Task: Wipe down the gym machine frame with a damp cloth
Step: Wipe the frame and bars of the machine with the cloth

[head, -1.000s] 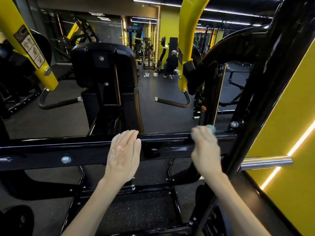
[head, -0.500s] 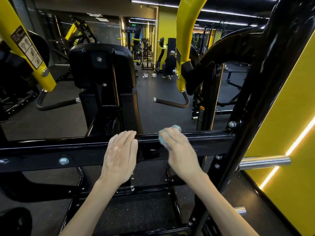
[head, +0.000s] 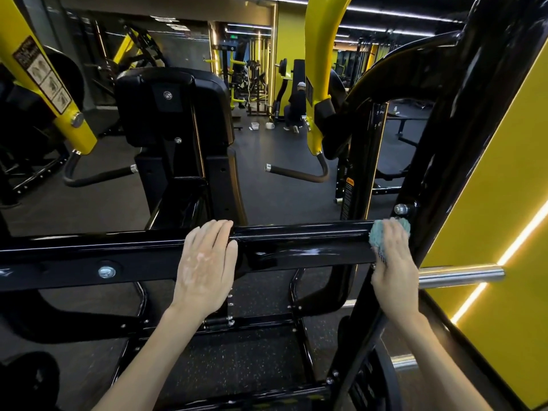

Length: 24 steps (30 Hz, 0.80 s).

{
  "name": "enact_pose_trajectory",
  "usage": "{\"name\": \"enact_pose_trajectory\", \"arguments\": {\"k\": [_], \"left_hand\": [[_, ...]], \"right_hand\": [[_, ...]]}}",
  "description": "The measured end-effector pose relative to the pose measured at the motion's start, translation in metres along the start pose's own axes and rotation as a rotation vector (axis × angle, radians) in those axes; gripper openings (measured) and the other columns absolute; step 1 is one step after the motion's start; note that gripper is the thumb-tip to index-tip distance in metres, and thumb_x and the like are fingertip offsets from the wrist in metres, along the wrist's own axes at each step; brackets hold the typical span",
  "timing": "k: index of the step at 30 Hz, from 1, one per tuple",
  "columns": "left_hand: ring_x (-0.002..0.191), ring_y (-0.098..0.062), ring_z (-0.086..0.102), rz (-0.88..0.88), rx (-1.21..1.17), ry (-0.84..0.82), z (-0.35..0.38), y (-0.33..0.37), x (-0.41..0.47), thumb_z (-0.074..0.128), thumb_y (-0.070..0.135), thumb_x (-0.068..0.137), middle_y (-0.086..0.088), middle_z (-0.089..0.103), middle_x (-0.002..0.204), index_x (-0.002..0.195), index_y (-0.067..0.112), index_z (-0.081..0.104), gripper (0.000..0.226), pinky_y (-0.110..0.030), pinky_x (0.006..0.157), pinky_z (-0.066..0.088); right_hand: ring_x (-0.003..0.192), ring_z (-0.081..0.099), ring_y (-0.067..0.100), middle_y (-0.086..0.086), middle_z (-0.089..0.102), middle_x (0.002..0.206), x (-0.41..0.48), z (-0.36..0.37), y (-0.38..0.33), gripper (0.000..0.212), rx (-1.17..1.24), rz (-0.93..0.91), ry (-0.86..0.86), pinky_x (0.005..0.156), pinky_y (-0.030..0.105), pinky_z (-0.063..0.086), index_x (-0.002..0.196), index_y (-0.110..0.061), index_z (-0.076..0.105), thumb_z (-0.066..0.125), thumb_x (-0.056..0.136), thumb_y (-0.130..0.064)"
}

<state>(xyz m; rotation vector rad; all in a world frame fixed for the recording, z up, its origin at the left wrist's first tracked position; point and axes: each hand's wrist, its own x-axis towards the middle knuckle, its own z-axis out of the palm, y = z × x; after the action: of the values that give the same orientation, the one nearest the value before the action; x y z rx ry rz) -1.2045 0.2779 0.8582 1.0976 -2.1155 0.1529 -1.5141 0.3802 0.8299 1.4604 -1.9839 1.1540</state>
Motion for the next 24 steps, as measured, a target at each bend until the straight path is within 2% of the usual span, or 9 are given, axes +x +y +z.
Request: {"name": "enact_pose_trajectory", "arguments": {"k": [3,6,8,12,14,17,19,21,24], "left_hand": [[0.131,-0.029,0.049,0.044,0.086,-0.008,0.002,-0.004,-0.003,0.030,0.027,0.104,-0.013,0.057,0.135,0.138,-0.001,0.051,0.049,-0.043,0.116,0.031],[0.131,-0.030,0.049,0.039,0.100,0.006,0.004,-0.004,-0.002,0.031,0.026,0.104,-0.014,0.057,0.135,0.137,-0.001,0.052,0.048,-0.044,0.115,0.031],[0.130,-0.031,0.050,0.035,0.104,0.025,0.006,-0.003,-0.002,0.032,0.026,0.104,-0.015,0.058,0.134,0.136,-0.002,0.053,0.047,-0.045,0.114,0.033],[0.129,-0.032,0.051,0.027,0.108,0.042,0.008,0.000,-0.002,0.033,0.026,0.104,-0.016,0.058,0.133,0.135,-0.002,0.053,0.046,-0.048,0.113,0.034],[0.129,-0.032,0.050,0.023,0.105,0.044,0.009,0.001,-0.003,0.033,0.026,0.104,-0.016,0.058,0.133,0.135,-0.003,0.053,0.047,-0.048,0.112,0.035],[0.129,-0.032,0.051,0.022,0.101,0.053,0.008,0.001,-0.003,0.032,0.026,0.104,-0.016,0.058,0.133,0.135,-0.003,0.053,0.047,-0.048,0.113,0.035],[0.129,-0.032,0.051,0.037,0.102,0.060,0.008,-0.001,-0.003,0.034,0.024,0.103,-0.016,0.059,0.133,0.135,-0.003,0.054,0.046,-0.046,0.113,0.034],[0.129,-0.031,0.051,0.053,0.102,0.065,0.007,-0.003,-0.002,0.033,0.023,0.103,-0.015,0.059,0.133,0.135,-0.002,0.054,0.045,-0.044,0.113,0.033],[0.129,-0.030,0.051,0.057,0.097,0.075,0.006,-0.004,-0.002,0.033,0.022,0.103,-0.015,0.059,0.133,0.135,-0.002,0.054,0.045,-0.041,0.115,0.030]], "right_hand": [[0.151,0.011,0.029,0.022,0.017,0.160,-0.018,0.024,-0.012,0.062,0.188,0.104,0.129,0.122,0.035,0.015,0.150,0.008,0.021,0.051,0.096,0.002],[0.151,0.008,0.029,0.019,0.013,0.160,-0.029,0.048,-0.037,0.059,0.384,0.278,0.229,0.123,0.032,0.009,0.149,0.011,0.019,0.044,0.101,-0.010],[0.151,0.006,0.029,0.017,0.010,0.159,-0.040,0.062,-0.064,0.061,0.461,0.301,0.228,0.123,0.031,0.005,0.149,0.013,0.017,0.041,0.101,-0.016],[0.152,0.005,0.029,0.018,0.011,0.160,-0.064,0.086,-0.119,0.060,0.462,0.100,0.095,0.123,0.037,0.005,0.150,0.008,0.012,0.036,0.105,-0.022],[0.151,0.008,0.029,0.015,0.014,0.161,-0.069,0.093,-0.138,0.058,0.441,0.016,0.040,0.123,0.039,0.009,0.152,0.001,0.011,0.039,0.104,-0.017],[0.151,0.012,0.025,0.012,0.019,0.159,-0.070,0.096,-0.146,0.071,0.294,-0.346,-0.052,0.122,0.044,0.013,0.152,-0.004,0.016,0.050,0.091,0.005],[0.151,0.013,0.018,0.005,0.021,0.159,-0.063,0.093,-0.137,0.073,0.158,-0.547,-0.090,0.122,0.042,0.014,0.152,-0.009,0.019,0.046,0.086,0.009],[0.148,0.020,0.015,0.002,0.027,0.156,-0.054,0.087,-0.121,0.071,0.072,-0.613,-0.079,0.122,0.038,0.016,0.151,-0.011,0.022,0.039,0.084,0.008],[0.146,0.025,0.016,0.005,0.038,0.151,-0.046,0.074,-0.073,0.076,0.009,-0.547,-0.019,0.119,0.037,0.015,0.147,-0.011,0.034,0.039,0.074,0.010]]}}
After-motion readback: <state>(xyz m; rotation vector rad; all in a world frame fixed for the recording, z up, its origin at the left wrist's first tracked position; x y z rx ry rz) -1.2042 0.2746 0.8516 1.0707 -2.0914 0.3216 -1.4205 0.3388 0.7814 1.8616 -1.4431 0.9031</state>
